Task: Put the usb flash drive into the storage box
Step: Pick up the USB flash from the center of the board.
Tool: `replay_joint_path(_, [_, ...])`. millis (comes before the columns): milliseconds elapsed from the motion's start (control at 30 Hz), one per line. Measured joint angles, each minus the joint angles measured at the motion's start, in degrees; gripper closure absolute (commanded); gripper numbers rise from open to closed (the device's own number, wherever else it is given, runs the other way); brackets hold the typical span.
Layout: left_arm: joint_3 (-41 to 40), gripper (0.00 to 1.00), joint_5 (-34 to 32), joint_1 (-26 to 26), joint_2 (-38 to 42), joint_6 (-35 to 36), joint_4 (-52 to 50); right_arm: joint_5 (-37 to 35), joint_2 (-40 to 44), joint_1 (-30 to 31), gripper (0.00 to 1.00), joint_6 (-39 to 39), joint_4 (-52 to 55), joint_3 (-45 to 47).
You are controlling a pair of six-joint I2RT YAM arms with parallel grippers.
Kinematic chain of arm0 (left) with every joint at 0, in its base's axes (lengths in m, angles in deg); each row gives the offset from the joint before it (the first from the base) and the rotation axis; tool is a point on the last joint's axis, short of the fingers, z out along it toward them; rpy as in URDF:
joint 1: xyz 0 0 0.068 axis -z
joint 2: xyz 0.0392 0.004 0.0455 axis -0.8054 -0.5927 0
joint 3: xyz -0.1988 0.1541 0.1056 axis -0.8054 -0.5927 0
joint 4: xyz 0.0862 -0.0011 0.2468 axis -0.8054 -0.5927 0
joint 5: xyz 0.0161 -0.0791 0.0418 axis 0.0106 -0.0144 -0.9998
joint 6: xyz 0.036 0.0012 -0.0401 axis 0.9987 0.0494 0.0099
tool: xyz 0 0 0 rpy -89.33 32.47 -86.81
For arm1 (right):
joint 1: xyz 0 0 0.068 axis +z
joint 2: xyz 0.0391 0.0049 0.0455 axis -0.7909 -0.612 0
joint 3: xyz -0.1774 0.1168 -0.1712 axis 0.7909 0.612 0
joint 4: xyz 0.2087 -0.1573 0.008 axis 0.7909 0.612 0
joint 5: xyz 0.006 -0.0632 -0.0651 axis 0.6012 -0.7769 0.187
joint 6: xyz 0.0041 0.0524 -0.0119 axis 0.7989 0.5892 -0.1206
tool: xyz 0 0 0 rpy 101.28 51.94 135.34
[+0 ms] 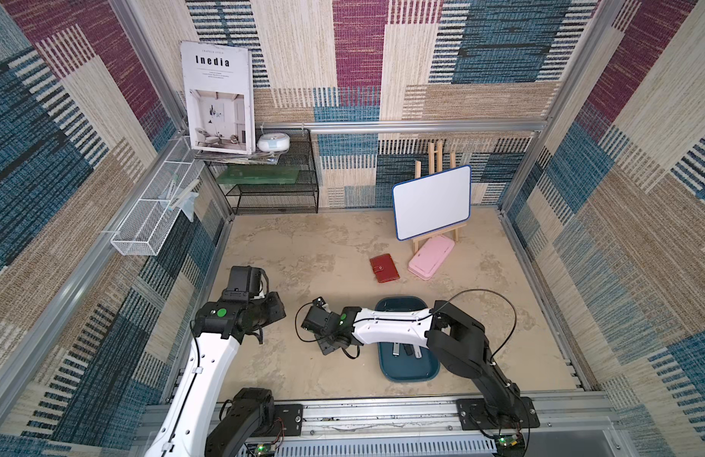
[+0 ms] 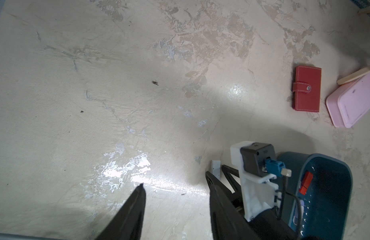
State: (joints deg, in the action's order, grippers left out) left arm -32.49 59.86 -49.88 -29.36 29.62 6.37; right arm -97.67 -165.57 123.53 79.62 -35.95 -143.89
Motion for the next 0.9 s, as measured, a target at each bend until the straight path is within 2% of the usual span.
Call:
replay_joint_path(133, [0.0,0.46,0.0,0.0,-0.02,0.0,0.0,-2.29,-0.63,0.61,0.63,0.04,0.87,-0.5])
replay_joint_path(433, [-0.07,0.46,0.02,0.0,-0.11,0.0,0.09,-2.8,0.42,0.85,0.79,0.17,-1.09,1.73])
replay_joint_path(567, [-0.13,0.46,0.02,0.02,-0.07,-0.02,0.15,-2.97,1.05,0.87,0.8,0.15,-1.4,2.05])
replay_joint_path(700, [-0.33,0.46,0.02,0.11,-0.02,-0.04,0.13,-2.43,2.86,0.87,0.81,-0.2,2.84,2.01])
replay_joint_path(900, [-0.37,0.46,0.02,0.11,-0.02,-0.04,0.15,-3.21,11.26,0.92,0.81,-1.07,4.2,2.4])
